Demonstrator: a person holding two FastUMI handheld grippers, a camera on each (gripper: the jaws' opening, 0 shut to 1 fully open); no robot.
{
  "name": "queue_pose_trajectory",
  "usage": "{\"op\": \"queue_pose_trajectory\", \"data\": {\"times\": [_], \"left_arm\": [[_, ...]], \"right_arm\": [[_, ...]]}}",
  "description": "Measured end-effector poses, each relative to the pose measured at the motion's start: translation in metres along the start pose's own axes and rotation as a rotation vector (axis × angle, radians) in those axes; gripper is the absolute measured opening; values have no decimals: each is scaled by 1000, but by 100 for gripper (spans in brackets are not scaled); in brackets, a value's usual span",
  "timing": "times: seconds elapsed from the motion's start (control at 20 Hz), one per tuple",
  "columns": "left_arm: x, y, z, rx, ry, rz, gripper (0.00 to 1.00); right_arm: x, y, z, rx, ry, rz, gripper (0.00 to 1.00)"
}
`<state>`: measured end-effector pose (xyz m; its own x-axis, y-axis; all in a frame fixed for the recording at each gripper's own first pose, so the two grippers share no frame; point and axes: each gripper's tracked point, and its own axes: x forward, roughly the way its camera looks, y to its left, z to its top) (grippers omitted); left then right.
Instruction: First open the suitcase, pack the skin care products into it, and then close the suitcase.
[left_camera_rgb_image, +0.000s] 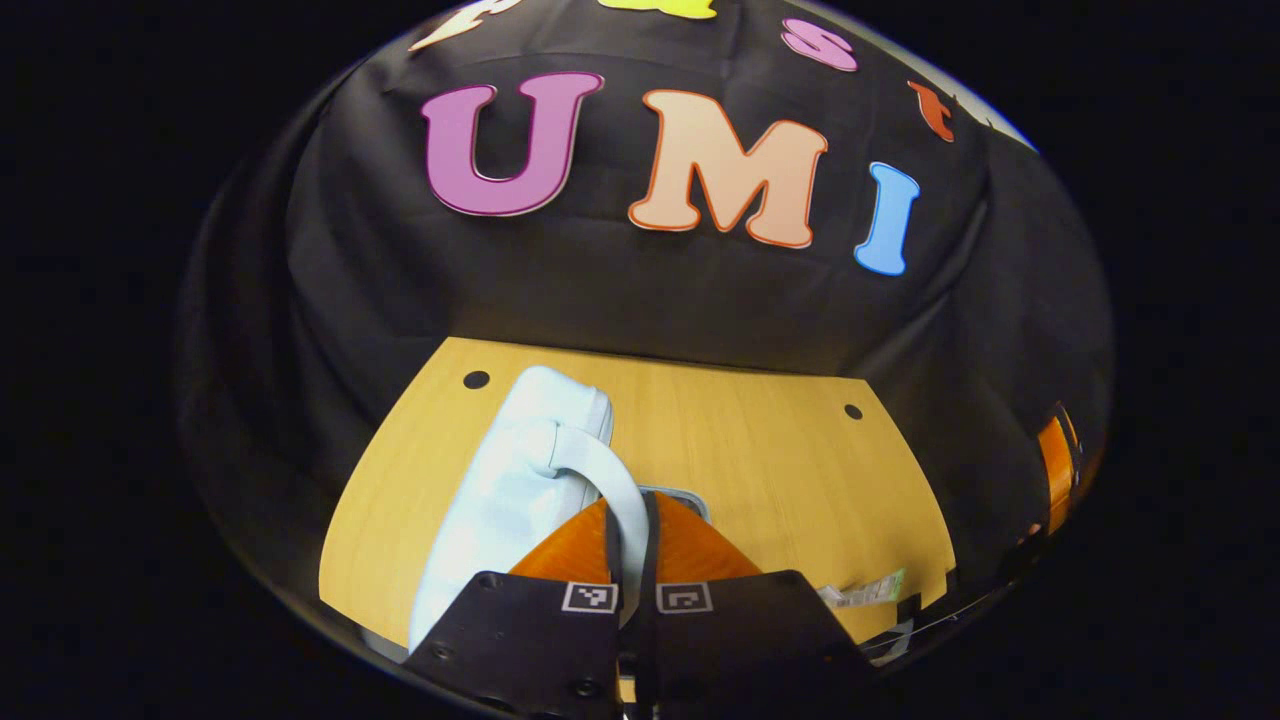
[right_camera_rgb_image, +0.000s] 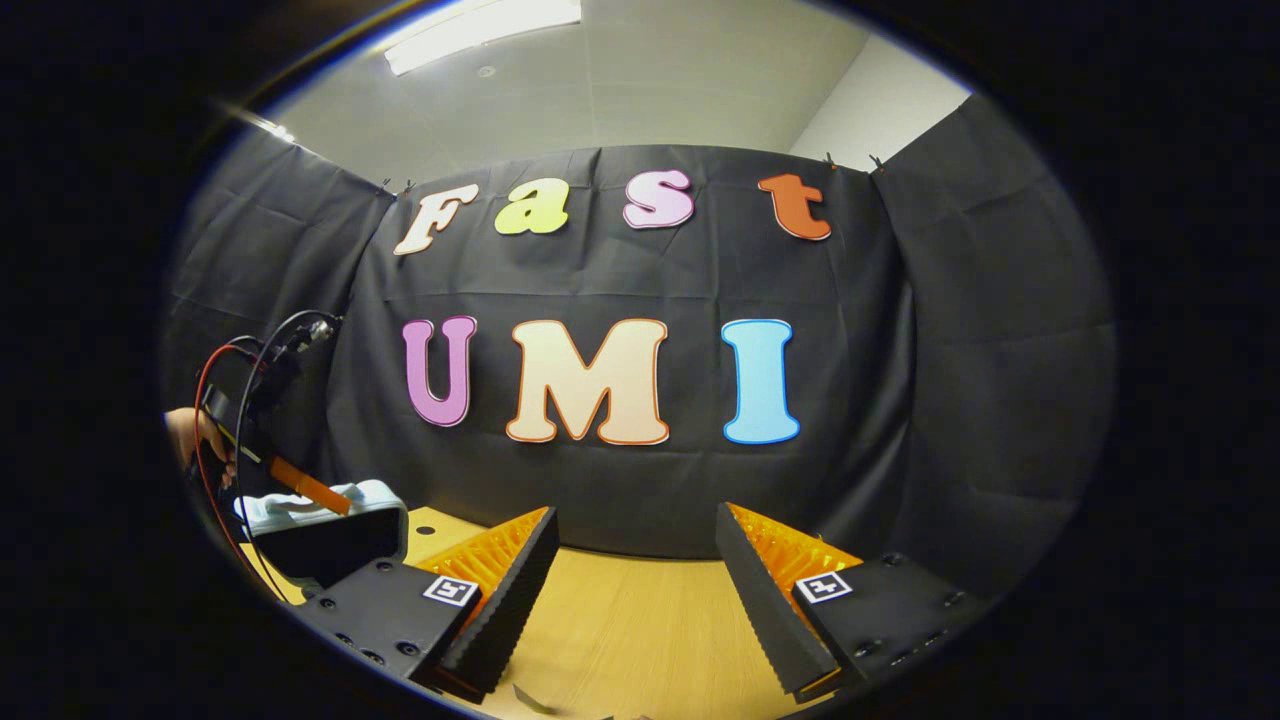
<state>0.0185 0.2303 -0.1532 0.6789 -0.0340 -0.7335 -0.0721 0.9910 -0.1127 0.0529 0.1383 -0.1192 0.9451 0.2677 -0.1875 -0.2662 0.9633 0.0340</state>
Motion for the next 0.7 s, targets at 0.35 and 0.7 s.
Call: {"op": "queue_pose_trajectory", "data": {"times": [0.35,0.7], "left_arm": [[-9,95,27,-35,-81,60,0],[3,199,22,-43,-72,139,0]], "right_arm": [[12,38,1,-21,-1,-5,99],[22,76,7,-36,-34,-31,99]]}}
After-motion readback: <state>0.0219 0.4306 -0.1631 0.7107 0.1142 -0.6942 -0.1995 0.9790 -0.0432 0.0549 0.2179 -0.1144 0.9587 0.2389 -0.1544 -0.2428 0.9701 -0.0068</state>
